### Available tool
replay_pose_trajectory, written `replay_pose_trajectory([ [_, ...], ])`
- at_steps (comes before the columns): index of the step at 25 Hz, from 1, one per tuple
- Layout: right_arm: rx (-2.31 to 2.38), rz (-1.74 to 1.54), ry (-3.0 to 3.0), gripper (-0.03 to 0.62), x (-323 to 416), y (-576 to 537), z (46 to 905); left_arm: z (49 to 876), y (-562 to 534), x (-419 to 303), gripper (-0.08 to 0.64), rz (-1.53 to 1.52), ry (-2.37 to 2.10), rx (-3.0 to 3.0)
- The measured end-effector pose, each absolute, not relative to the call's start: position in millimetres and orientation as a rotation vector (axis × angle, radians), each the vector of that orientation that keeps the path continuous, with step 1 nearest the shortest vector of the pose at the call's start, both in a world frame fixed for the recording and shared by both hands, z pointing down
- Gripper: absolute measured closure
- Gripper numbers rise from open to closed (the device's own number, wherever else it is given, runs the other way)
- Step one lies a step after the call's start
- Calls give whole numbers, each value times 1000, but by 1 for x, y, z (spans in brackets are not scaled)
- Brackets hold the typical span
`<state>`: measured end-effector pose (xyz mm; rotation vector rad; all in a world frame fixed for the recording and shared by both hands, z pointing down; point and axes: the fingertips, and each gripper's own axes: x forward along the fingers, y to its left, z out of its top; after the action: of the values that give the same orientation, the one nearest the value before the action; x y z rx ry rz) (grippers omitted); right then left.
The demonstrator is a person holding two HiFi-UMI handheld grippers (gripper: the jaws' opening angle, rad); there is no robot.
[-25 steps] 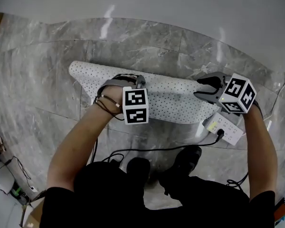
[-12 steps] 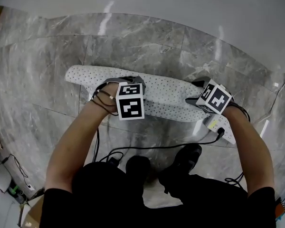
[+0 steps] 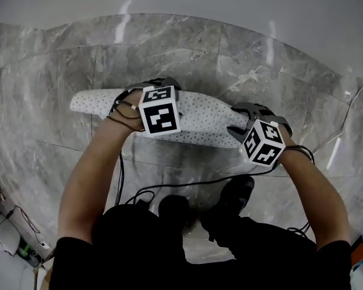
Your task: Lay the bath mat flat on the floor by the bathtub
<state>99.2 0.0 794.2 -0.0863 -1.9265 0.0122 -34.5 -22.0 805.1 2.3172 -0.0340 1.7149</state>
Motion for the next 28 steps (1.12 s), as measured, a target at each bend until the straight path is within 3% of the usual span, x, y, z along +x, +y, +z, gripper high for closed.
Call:
replay_pose_trajectory([
  [5, -114, -200, -1990, 348, 97, 17, 779, 830, -14, -29, 257, 1843, 3, 2309],
  [8, -135, -164, -2038, 345, 97, 18, 767, 819, -22, -28, 277, 1840, -38, 2342],
  [9, -142, -118, -2050, 344, 98, 16, 764, 812, -28, -26, 373, 1811, -76, 2375],
  [10, -148, -58, -2060, 343, 101, 14, 761, 803, -34, -24, 552, 1769, -117, 2410],
  [14, -143, 145, -2084, 345, 109, 2, 751, 787, -44, -19, 552, 1736, -177, 2454],
  [16, -172, 82, -2067, 386, 106, 7, 753, 790, -45, -20, 551, 1808, -183, 2467],
  [17, -206, 33, -2051, 403, 105, 13, 755, 793, -45, -20, 534, 1834, -180, 2468],
  [19, -288, -65, -2015, 420, 103, 30, 761, 797, -42, -22, 417, 1845, -154, 2450],
  [22, -397, -165, -1966, 425, 106, 55, 771, 797, -28, -26, 332, 1754, -41, 2386],
  [25, -465, -209, -1929, 426, 111, 74, 780, 797, -5, -28, 278, 1658, 78, 2296],
  [28, -470, -222, -1911, 416, 112, 77, 782, 811, 17, -28, 269, 1698, 176, 2229],
])
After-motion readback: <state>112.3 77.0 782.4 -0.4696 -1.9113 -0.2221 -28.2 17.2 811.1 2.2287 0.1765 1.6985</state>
